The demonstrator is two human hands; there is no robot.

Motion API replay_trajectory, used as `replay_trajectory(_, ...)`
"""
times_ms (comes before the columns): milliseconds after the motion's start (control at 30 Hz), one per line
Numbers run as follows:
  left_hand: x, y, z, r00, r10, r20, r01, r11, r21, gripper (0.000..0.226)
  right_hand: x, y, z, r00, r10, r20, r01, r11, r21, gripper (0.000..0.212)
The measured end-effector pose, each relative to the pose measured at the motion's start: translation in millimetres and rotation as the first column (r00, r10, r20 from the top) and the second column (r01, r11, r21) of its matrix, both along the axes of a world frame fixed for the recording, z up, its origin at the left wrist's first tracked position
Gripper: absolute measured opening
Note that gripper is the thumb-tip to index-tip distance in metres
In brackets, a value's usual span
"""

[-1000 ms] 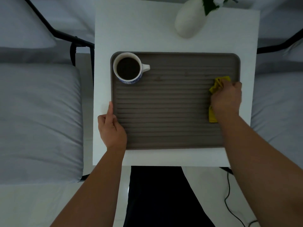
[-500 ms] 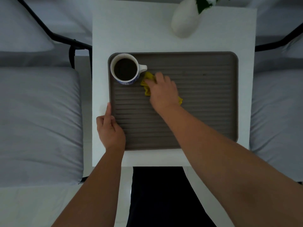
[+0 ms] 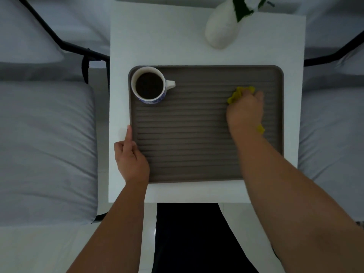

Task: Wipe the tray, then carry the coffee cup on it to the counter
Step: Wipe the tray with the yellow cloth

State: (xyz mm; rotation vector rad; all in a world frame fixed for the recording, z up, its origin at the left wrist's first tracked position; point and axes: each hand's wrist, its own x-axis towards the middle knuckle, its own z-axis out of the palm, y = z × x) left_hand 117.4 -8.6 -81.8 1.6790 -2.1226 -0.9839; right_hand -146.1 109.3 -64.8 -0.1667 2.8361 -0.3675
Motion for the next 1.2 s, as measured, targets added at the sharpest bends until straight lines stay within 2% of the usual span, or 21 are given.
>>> replay_trajectory(133,0.7,-0.1,-2.3,1.000,0.001,0.004,-0.001,1.000,-0.001,0.052,55.3,-60.7,4.7,0.955,0.273,0.113,-0.274,0.962,-0.011,0.038)
replay_trajectory(233,1.6,-0.9,-3.8,1.000,-0.008,-0.001,0.008,1.000,0.003,0.054,83.5,-98.2,12.9,0.871,0.479,0.106,-0.478,0.878,-0.035,0.039)
replay_trajectory(367,1.4,-0.3,-3.7,1.000,-0.007,-0.011,0.007,1.000,0.001,0.054,66.5,-94.1,12.1,0.785,0.611,0.100,-0.615,0.788,0.016,0.041)
replay_trajectory(467,-1.1,0.4,-2.5,0.999,0.029,-0.022,-0.028,1.000,0.010,0.050,37.3,-53.8,7.5,0.831,0.552,0.073,-0.554,0.832,0.014,0.045)
replay_trajectory(600,-0.5,1.3,-0.5,0.999,0.027,-0.034,-0.027,1.000,-0.003,0.048,-3.8,21.0,8.5,0.976,0.212,0.055,-0.208,0.976,-0.069,0.037)
replay_trajectory(700,-1.1,0.9,-0.2,0.999,0.036,-0.036,-0.036,0.999,0.015,0.050,-26.1,64.0,10.7,0.999,0.034,0.008,-0.034,0.999,-0.003,0.039)
replay_trajectory(833,0.8,0.1,-3.0,0.999,0.017,-0.039,-0.017,1.000,-0.005,0.050,-16.7,51.7,2.6,0.999,-0.045,0.000,0.045,0.998,-0.041,0.041)
replay_trajectory(933,0.8,0.3,-5.1,0.999,0.015,-0.039,-0.016,1.000,-0.011,0.049,20.8,17.9,-2.3,1.000,0.004,-0.026,-0.007,0.993,-0.122,0.045)
replay_trajectory(1000,1.2,-0.1,-5.5,0.999,0.010,-0.050,-0.011,1.000,-0.012,0.049,55.8,-12.4,-2.8,0.990,0.141,-0.012,-0.142,0.987,-0.078,0.047)
replay_trajectory(1100,3.5,-1.6,-7.0,0.998,0.006,-0.062,-0.006,1.000,-0.009,0.049,112.2,-63.6,0.7,0.921,0.390,0.010,-0.389,0.919,-0.068,0.050)
replay_trajectory(1200,4.0,-2.7,-8.8,0.997,-0.004,-0.077,0.003,1.000,-0.013,0.051,150.6,-99.6,-0.1,0.834,0.551,-0.009,-0.549,0.829,-0.106,0.047)
